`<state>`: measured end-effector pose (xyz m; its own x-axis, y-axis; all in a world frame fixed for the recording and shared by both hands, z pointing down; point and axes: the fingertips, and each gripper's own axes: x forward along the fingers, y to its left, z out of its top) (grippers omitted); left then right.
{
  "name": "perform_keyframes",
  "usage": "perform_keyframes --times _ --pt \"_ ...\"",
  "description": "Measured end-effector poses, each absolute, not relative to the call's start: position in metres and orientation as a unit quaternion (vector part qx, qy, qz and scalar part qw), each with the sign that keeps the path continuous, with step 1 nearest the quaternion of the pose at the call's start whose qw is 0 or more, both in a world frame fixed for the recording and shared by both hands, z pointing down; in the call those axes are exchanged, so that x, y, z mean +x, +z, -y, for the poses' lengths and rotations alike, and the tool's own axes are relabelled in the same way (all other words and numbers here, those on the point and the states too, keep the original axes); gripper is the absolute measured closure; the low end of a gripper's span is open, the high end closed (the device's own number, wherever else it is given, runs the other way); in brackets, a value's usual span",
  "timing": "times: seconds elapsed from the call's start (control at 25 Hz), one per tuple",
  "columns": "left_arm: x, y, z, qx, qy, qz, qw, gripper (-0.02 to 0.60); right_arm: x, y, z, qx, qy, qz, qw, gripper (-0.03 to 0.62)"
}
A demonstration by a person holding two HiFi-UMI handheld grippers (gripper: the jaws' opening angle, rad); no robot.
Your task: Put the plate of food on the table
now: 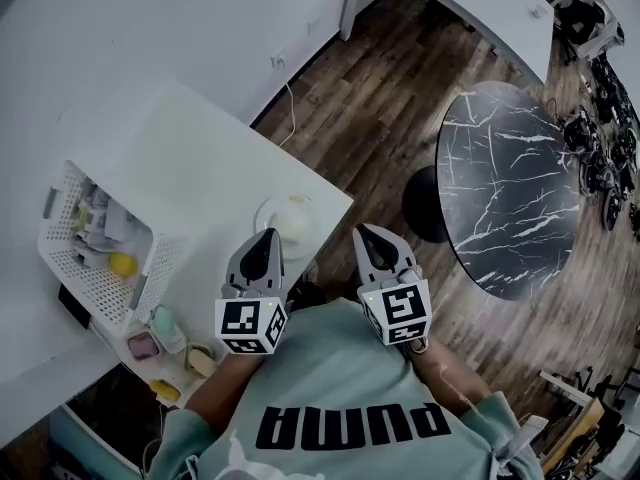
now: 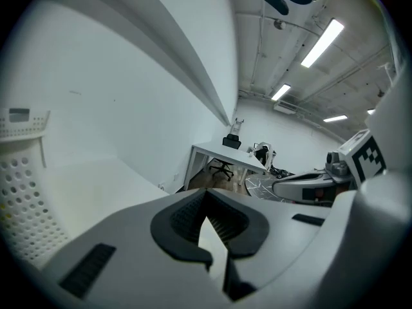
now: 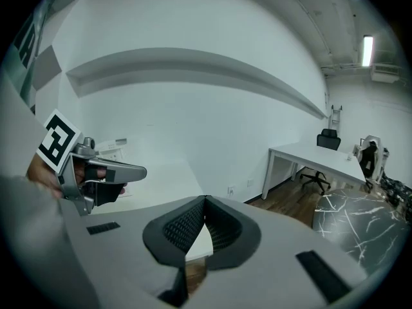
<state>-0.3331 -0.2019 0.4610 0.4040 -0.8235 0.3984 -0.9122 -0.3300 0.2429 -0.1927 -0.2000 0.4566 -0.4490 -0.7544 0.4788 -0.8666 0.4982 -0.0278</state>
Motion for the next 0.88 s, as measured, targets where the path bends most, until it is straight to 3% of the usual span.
perform_keyframes --times 0.88 --pt "-0.390 0.564 0.214 0.731 0.146 0.564 0.355 0.575 -0.223 0.538 0.250 0.404 0.195 0.853 0.267 0.586"
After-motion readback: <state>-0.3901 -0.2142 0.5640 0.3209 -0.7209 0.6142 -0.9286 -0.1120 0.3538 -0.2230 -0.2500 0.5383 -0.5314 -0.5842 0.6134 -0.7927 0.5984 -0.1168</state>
